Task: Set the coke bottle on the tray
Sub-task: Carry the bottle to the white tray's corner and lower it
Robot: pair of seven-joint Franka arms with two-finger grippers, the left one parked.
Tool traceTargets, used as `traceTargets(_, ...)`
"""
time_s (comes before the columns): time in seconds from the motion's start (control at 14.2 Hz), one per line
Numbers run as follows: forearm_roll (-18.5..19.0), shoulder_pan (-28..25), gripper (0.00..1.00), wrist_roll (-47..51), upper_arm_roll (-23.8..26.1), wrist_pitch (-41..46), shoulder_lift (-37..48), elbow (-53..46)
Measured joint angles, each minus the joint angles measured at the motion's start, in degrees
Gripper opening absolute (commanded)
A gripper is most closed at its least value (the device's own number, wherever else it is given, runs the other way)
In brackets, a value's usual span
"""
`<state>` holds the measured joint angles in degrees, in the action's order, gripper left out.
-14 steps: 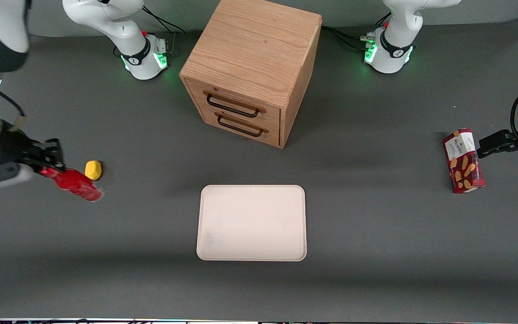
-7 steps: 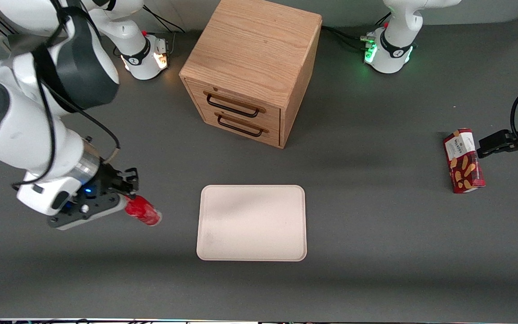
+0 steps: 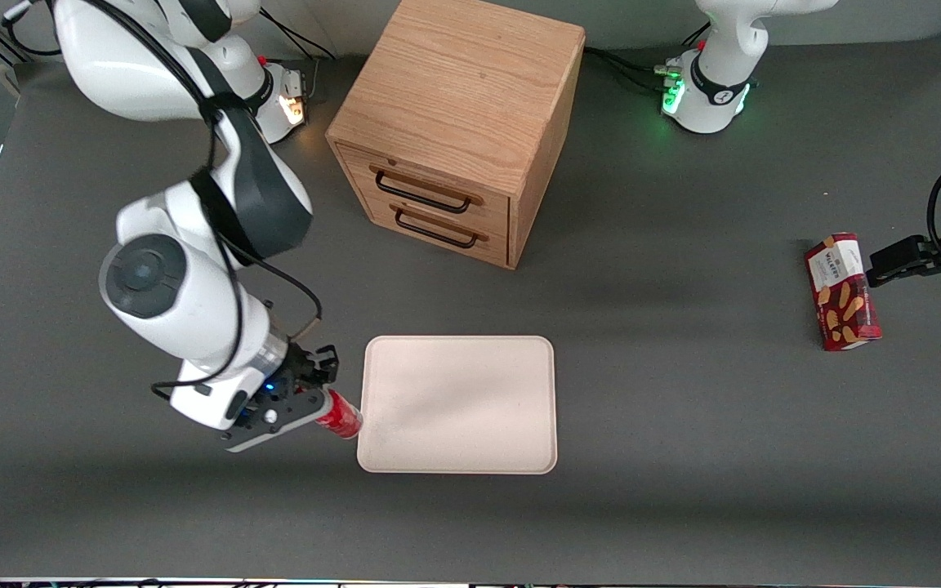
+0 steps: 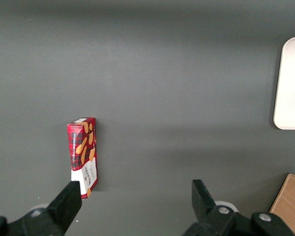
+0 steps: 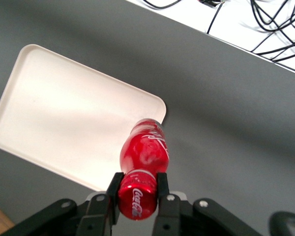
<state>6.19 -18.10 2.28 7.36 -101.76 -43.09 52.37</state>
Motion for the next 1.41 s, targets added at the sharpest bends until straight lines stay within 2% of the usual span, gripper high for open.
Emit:
traceTargets(0.42, 2.98, -1.00, 0.00, 4.92, 0.17, -8.76, -7.67, 0.02)
traceTargets(0.7, 3.22, -1.10, 0.00, 6.96, 0.16, -11.07, -10.12, 0.00)
traceTargets(0.77, 3.22, -1.10, 0.33, 7.17, 0.16, -11.07, -10.12, -0.04)
traceTargets(0.85, 3.22, -1.10, 0.95, 7.37, 0.17, -11.07, -10.11, -0.10)
traceTargets(0.92, 3.22, -1.10, 1.00, 8.07, 0.17, -11.07, -10.12, -0.09)
traceTargets(1.41, 5.36, -1.11, 1.00, 10.89, 0.27, -13.55, -10.43, 0.88)
